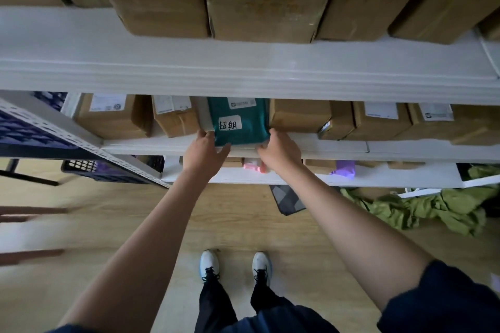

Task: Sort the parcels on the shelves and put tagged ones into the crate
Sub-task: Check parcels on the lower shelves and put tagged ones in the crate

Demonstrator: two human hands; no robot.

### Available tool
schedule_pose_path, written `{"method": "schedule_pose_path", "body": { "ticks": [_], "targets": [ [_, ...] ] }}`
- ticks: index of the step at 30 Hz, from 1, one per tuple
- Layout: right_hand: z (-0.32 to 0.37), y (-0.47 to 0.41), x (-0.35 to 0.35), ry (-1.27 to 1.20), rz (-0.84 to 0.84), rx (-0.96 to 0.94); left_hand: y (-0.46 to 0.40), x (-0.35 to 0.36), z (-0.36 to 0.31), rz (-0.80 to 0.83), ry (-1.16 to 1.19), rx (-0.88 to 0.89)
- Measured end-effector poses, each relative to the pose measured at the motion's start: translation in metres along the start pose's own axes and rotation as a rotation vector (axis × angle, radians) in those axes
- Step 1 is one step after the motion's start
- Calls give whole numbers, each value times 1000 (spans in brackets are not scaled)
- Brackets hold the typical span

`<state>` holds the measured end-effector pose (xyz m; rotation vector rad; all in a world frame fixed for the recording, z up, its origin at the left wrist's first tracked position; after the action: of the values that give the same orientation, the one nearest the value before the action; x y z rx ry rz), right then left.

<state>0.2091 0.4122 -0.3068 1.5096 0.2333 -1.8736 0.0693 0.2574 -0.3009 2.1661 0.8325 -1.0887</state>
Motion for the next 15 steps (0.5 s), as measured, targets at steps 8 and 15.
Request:
{"method": "schedule_pose_path", "body": {
  "ticks": [8,15],
  "targets": [
    [15,60,16,2,60,-189,65,30,12,52,132,13],
    [-12,86,10,71,48,-153,92,13,43,18,207,9]
  ]
}}
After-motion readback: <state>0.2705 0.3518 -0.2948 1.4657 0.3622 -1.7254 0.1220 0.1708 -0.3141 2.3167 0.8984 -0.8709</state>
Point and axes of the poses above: each hand's wrist, its own y-axis away from the middle knuckle, its own x-axis out of the palm, z = x × y, the point moved 10 cm from there along -y, towards the middle knuckle, and after that the axes turned 8 degrees about y, right-handed, at the moved point
